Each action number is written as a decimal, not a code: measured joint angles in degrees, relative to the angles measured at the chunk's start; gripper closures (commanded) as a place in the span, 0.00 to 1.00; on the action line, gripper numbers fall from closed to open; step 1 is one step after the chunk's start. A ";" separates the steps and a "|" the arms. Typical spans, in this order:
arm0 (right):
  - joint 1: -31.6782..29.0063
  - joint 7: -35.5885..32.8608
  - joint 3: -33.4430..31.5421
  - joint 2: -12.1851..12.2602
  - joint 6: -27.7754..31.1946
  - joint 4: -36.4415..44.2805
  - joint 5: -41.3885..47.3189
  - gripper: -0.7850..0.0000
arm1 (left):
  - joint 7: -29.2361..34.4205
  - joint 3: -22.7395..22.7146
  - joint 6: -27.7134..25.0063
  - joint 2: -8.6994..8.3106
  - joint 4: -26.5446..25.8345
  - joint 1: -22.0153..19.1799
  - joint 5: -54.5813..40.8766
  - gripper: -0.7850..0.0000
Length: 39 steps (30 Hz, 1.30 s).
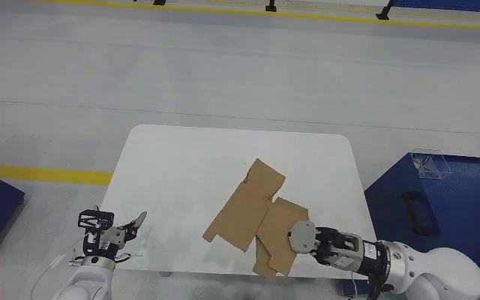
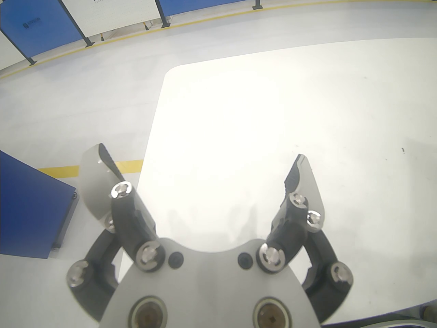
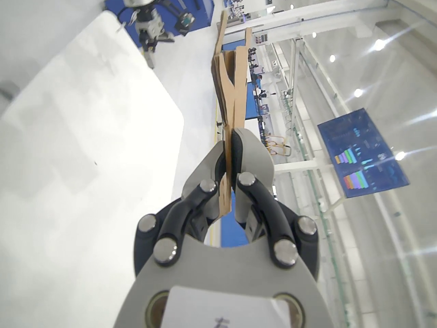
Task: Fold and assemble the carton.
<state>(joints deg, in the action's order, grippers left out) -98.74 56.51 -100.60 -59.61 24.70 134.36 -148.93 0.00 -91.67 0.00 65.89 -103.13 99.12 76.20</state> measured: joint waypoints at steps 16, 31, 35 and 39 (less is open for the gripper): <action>-1.16 -1.97 -7.57 -0.22 16.37 -1.61 52.51 1.00 | 0.00 0.00 0.00 0.00 0.00 0.00 0.00 0.00; 1.83 -49.55 4.32 5.52 33.29 -15.56 137.21 1.00 | 0.00 0.00 0.00 0.00 0.00 0.00 0.00 0.00; 2.91 -62.06 11.77 6.58 33.30 -21.81 151.19 1.00 | 0.00 0.00 0.00 0.00 0.00 0.00 0.00 0.00; 3.26 -69.82 17.29 6.86 33.30 -25.18 161.06 1.00 | 0.00 0.00 0.00 0.00 0.00 0.00 0.00 0.00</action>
<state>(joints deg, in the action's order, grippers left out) -95.48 -13.31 -83.32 -52.75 58.00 109.17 12.13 0.00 -91.67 0.00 65.89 -103.13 99.12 76.20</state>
